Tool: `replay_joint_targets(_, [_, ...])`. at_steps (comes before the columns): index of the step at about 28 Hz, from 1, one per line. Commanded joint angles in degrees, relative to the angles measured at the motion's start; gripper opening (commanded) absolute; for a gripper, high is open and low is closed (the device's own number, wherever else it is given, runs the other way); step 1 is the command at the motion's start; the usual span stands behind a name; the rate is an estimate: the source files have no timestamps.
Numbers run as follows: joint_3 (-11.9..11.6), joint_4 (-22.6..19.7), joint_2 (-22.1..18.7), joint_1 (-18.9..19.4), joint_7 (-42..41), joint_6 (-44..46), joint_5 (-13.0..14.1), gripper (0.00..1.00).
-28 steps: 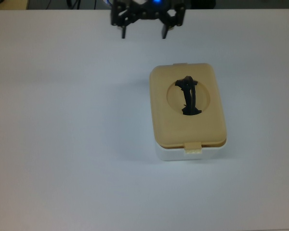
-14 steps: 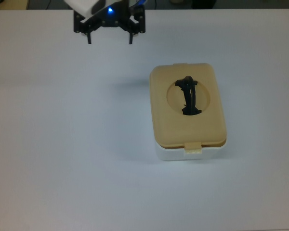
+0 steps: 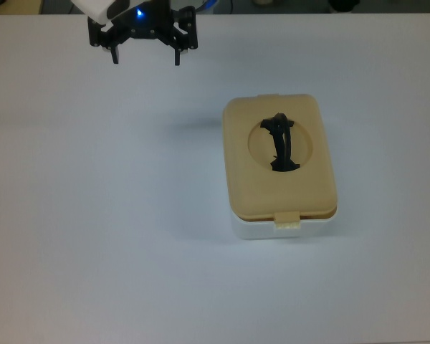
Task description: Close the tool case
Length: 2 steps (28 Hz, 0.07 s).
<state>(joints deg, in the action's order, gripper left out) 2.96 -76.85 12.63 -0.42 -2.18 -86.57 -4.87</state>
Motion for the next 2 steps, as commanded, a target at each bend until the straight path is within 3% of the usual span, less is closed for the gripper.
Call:
replay_joint_targets(1, [-0.1,-1.4,-1.4,-1.3,-1.3,-1.5,1.3,1.0])
replay_joint_targets(2, [-0.1,-1.4,-1.4,-1.5,-1.3,-1.5,1.3,1.0])
